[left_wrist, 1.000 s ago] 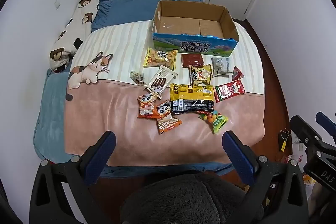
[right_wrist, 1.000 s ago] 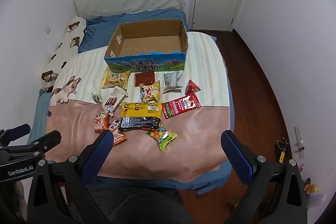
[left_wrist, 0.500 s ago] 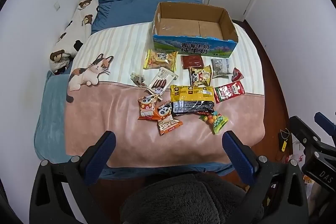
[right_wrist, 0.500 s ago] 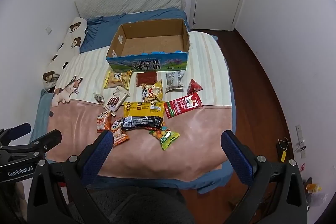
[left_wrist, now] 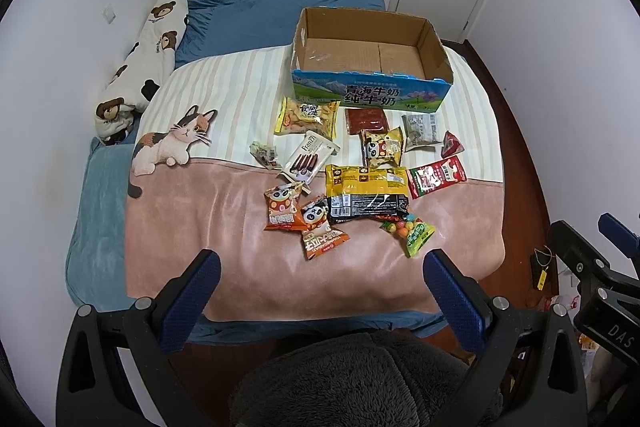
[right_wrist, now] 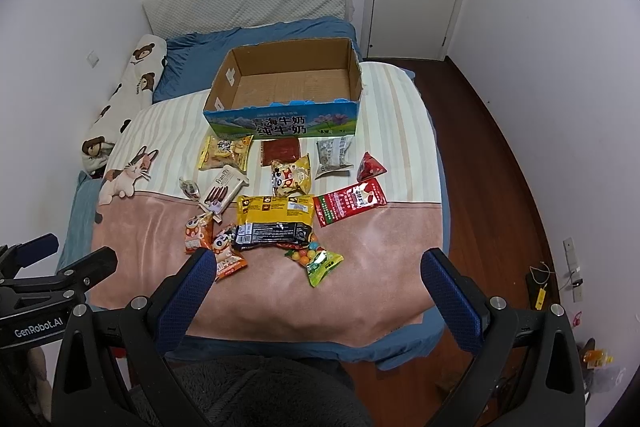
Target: Organize snacks
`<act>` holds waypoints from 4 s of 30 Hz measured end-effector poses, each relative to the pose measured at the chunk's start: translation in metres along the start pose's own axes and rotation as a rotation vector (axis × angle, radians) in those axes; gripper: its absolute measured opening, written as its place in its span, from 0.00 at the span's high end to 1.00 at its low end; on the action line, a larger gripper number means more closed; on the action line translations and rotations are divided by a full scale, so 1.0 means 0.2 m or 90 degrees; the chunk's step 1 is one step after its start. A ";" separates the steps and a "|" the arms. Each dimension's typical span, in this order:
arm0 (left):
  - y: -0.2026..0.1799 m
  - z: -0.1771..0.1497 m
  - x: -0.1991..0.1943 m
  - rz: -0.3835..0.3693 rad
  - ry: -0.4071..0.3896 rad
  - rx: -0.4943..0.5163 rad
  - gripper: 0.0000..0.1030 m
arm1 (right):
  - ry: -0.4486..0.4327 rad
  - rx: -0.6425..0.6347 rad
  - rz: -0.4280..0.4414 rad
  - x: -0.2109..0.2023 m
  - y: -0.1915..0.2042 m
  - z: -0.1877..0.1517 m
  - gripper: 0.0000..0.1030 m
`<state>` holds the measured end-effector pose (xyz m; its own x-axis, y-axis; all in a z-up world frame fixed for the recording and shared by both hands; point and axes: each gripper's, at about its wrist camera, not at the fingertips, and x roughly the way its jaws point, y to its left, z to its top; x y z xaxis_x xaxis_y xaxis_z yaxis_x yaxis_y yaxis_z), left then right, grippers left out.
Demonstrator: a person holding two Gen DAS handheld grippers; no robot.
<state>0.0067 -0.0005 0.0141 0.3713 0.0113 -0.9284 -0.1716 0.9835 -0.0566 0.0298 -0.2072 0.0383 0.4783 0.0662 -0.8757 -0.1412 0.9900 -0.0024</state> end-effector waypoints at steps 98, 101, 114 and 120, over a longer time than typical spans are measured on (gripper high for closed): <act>0.38 -0.23 1.54 0.085 0.238 -0.272 0.03 | 0.392 -0.845 0.086 2.22 0.80 -0.21 0.02; 0.40 -0.28 1.57 0.076 0.242 -0.297 0.03 | 0.383 -0.753 0.091 2.26 0.78 -0.16 0.08; 0.37 -0.29 1.75 -0.034 0.254 -0.344 0.04 | 0.339 -0.112 0.094 2.17 0.18 0.08 0.10; 0.51 -0.37 1.89 -0.111 0.274 -0.426 0.37 | 0.379 -0.050 0.134 2.20 0.09 0.06 0.07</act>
<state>0.0611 0.0905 -0.3692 0.0825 -0.3366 -0.9380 -0.7037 0.6468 -0.2940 0.2479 -0.1580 -0.3411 -0.1277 0.1553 -0.9796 -0.2533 0.9498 0.1836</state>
